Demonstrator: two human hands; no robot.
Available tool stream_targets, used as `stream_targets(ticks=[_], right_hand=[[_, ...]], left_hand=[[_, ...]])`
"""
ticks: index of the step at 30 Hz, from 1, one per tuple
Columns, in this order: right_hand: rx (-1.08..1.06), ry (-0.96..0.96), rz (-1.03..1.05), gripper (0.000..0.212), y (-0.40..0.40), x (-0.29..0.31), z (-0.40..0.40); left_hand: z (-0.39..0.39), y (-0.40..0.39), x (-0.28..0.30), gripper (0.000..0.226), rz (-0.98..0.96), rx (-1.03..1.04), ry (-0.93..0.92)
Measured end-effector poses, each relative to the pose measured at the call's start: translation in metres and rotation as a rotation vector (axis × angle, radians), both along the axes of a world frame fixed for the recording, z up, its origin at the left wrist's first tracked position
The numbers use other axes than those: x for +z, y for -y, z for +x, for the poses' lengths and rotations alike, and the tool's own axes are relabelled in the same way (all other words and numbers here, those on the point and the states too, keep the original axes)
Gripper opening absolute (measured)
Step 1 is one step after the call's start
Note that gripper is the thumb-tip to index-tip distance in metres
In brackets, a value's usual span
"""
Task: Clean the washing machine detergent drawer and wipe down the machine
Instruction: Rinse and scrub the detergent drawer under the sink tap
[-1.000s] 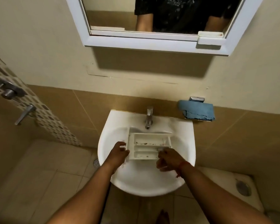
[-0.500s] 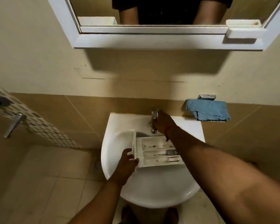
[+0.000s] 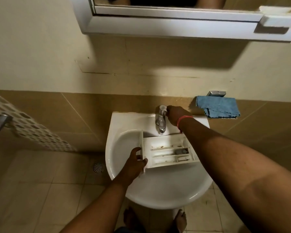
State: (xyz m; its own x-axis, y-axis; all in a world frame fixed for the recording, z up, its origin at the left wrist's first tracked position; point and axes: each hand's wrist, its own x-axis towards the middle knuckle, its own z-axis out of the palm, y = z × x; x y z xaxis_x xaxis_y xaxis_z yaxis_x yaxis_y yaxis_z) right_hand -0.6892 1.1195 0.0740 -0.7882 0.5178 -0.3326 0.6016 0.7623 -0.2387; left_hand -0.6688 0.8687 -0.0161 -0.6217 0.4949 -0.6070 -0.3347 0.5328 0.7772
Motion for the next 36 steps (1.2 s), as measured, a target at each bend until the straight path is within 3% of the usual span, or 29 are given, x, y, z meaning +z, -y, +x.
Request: stream_targets(ticks=[3,5,7,11,13,15,19,21,24,26,28,31,34,36], right_hand=[[-0.040,-0.108,0.021,0.025,-0.008,-0.004,0.005],[-0.301,-0.345,-0.173,0.025,-0.001,-0.012,0.016],[-0.613,-0.506,-0.438,0.023,0.014,-0.024,0.034],[-1.196,-0.581,-1.395,0.021,0.050,-0.063,0.060],[-1.314,-0.615,-1.603,0.015,0.059,-0.074,0.060],[-1.230,-0.635,-1.697,0.017,0.062,-0.073,0.058],[-0.902,-0.611,-1.595,0.027,0.080,-0.064,0.042],[-0.615,-0.477,-1.231,0.029,0.093,-0.072,0.039],[-0.008,-0.258,-0.533,0.021,0.088,-0.081,0.061],[0.206,-0.035,-0.214,0.032,0.067,-0.090,0.083],[0.253,0.195,-0.005,0.050,0.042,-0.103,0.103],[0.205,0.370,0.037,0.056,0.042,-0.116,0.114],[0.319,0.141,-0.153,0.040,0.075,-0.107,0.100],[0.334,0.021,-0.267,0.043,0.089,-0.095,0.096]], left_hand=[[0.003,-0.001,0.002,0.060,-0.014,0.015,-0.019],[0.004,-0.001,0.003,0.061,-0.021,0.035,-0.022],[0.007,0.000,0.003,0.060,-0.007,0.056,-0.013],[0.012,0.000,0.003,0.057,0.018,0.108,-0.002],[0.014,-0.001,0.003,0.055,0.033,0.121,0.001],[0.016,-0.002,0.002,0.051,0.052,0.134,-0.003],[0.019,-0.004,-0.003,0.050,0.063,0.150,-0.035],[0.020,-0.005,-0.005,0.050,0.066,0.162,-0.041],[0.016,-0.002,-0.005,0.051,0.071,0.176,-0.017],[0.012,0.002,-0.006,0.054,0.074,0.180,0.006],[0.009,0.003,-0.008,0.058,0.065,0.171,0.016],[0.010,-0.003,-0.009,0.060,0.037,0.114,0.006],[0.010,-0.007,-0.012,0.060,0.036,0.107,-0.010],[0.009,-0.006,-0.013,0.059,0.034,0.101,-0.026]])
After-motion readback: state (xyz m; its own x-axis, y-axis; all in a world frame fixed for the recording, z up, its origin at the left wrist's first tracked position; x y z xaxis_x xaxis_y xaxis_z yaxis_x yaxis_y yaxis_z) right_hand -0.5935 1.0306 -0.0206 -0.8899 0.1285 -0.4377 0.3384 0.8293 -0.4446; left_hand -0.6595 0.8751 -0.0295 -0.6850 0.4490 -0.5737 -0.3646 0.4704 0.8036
